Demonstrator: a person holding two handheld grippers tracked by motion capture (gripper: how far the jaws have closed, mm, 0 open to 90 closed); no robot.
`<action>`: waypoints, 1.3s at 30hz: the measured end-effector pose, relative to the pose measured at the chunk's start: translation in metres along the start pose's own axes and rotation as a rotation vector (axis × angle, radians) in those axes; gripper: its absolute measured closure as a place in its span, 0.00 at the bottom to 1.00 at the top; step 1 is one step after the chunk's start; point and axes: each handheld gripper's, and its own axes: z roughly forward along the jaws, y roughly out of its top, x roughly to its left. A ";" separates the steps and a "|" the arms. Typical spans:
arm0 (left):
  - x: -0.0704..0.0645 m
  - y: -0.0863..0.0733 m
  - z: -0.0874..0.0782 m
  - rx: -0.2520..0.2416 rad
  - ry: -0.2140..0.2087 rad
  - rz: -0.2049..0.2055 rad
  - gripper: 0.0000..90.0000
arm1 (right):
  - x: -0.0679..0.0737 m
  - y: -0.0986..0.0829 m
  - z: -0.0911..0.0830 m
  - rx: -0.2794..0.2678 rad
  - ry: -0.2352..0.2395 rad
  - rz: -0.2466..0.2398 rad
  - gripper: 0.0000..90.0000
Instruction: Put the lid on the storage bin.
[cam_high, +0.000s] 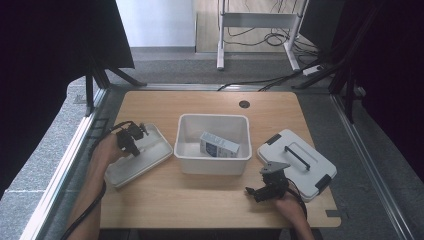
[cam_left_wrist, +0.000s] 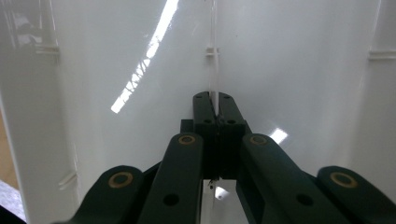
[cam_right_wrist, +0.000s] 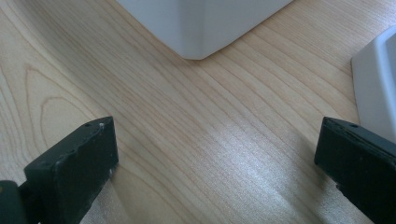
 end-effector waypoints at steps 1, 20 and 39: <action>0.000 0.000 -0.004 0.000 -0.001 0.022 0.99 | 0.000 0.000 0.000 0.000 0.000 0.000 0.00; -0.007 -0.003 -0.097 -0.044 0.038 0.285 0.99 | 0.000 0.000 0.000 0.000 0.000 0.000 0.00; -0.047 0.060 -0.163 -0.095 0.019 0.407 0.99 | 0.000 0.000 0.000 -0.001 0.000 0.001 0.00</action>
